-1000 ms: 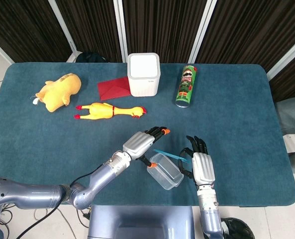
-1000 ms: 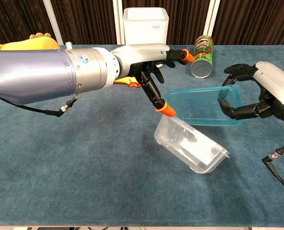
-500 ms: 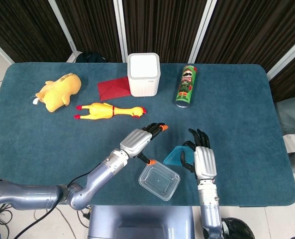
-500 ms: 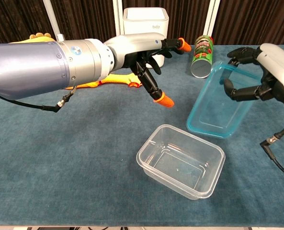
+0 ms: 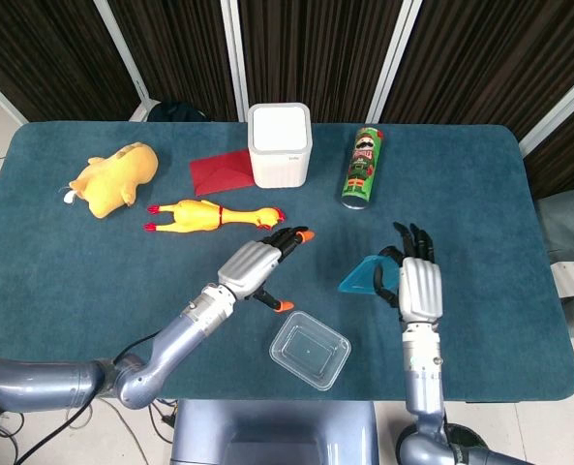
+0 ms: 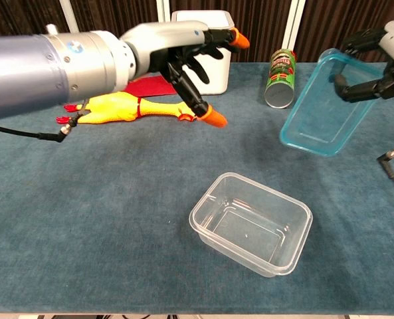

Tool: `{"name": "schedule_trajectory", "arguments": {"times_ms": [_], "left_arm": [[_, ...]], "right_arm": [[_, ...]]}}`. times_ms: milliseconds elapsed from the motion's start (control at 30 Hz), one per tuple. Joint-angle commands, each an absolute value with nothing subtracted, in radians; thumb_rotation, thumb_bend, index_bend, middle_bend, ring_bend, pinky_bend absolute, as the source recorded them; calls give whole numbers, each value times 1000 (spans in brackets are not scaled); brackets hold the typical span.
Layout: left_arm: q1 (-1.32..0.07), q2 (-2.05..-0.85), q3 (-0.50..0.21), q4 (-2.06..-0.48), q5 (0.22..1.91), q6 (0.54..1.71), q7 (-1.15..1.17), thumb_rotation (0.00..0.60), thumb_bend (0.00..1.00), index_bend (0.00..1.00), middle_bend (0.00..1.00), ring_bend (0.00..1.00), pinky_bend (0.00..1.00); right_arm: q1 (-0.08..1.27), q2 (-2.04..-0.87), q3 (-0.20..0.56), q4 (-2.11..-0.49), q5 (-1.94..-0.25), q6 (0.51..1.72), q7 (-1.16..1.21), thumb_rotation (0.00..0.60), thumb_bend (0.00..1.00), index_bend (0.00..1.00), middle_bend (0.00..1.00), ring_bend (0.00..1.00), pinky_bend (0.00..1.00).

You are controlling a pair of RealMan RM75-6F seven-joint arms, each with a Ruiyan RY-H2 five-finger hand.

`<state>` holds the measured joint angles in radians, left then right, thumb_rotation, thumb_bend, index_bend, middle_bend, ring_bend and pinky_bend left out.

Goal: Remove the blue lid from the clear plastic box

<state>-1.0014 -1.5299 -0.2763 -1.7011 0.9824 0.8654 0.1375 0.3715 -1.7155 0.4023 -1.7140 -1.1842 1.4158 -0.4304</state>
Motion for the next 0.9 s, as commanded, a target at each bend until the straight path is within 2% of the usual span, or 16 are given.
{"name": "schedule_trajectory", "arguments": {"times_ms": [33,300,567,633,700,767,833,900], "left_arm": [[-978,-1489,-279,-1731,1005,879,114,600,0,0,12,10,198],[-907,-1362,-269,-1815,1060,912,60,600,0,0,13,10,197],[-841,-1243,-253,-1861,1111,932,4,600,0,0,14,10,197],[-829,-1223,-250,-1866,1123,934,-11,600,0,0,13,10,197],[-816,-1201,-246,-1872,1136,934,-29,600,0,0,13,10,197],[-806,-1185,-241,-1875,1146,935,-41,600,0,0,12,8,196],[-797,-1174,-239,-1878,1155,937,-53,600,0,0,11,2,191],[-787,-1164,-235,-1879,1164,940,-67,600,0,0,11,0,185]], "right_arm": [[377,-1672,430,-1695,-1156,1402,-439,600,613,603,161,0,0],[393,-1574,444,-1695,-1071,1370,-553,600,614,611,167,0,0],[435,-1562,418,-1678,-930,1349,-741,600,614,598,167,0,0],[444,-1565,411,-1680,-897,1350,-775,600,614,527,156,0,0],[454,-1565,400,-1680,-865,1347,-810,600,614,348,108,0,0],[461,-1564,391,-1681,-847,1343,-822,600,594,95,31,0,0],[466,-1565,386,-1682,-834,1344,-829,600,528,3,2,0,0],[472,-1568,383,-1683,-830,1347,-822,600,451,0,0,0,0]]}}
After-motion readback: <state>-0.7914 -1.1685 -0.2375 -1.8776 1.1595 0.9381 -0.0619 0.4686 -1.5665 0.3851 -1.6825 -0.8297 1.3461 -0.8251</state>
